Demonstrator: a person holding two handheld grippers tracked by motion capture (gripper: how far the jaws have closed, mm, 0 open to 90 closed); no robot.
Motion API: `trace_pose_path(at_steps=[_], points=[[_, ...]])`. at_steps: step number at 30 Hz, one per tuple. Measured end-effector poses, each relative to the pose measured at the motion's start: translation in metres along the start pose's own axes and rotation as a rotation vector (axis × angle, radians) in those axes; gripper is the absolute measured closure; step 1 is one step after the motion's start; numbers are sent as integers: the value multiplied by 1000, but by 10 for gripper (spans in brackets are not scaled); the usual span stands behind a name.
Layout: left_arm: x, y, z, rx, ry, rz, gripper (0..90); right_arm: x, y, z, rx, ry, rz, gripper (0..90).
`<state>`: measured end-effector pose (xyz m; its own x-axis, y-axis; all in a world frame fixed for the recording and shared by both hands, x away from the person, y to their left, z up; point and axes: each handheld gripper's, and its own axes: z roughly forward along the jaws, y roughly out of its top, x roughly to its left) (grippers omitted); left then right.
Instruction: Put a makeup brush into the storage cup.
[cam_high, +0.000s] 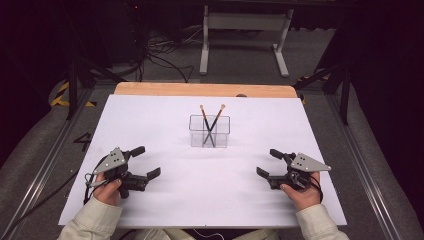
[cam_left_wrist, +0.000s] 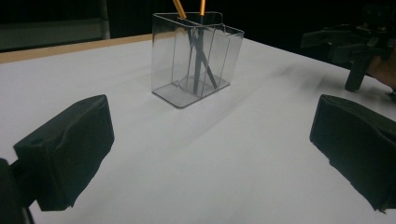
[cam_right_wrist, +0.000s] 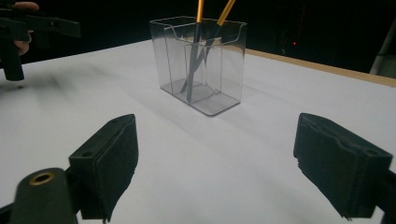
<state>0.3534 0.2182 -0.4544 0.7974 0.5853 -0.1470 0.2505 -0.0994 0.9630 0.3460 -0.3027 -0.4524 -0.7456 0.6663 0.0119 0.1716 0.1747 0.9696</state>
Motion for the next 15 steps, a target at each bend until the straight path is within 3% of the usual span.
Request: trace_pose_path(at_steps=[4,8,15], points=[[2,-5,2,4,-1,-12,11,4,-3,0,4,-10,-13,145],[2,-9,4,25,-6,1,12,4,-4,0,6,-3,-19,144],[2,-9,5,28,0,2,15,4,-1,-2,-10,8,3,161]])
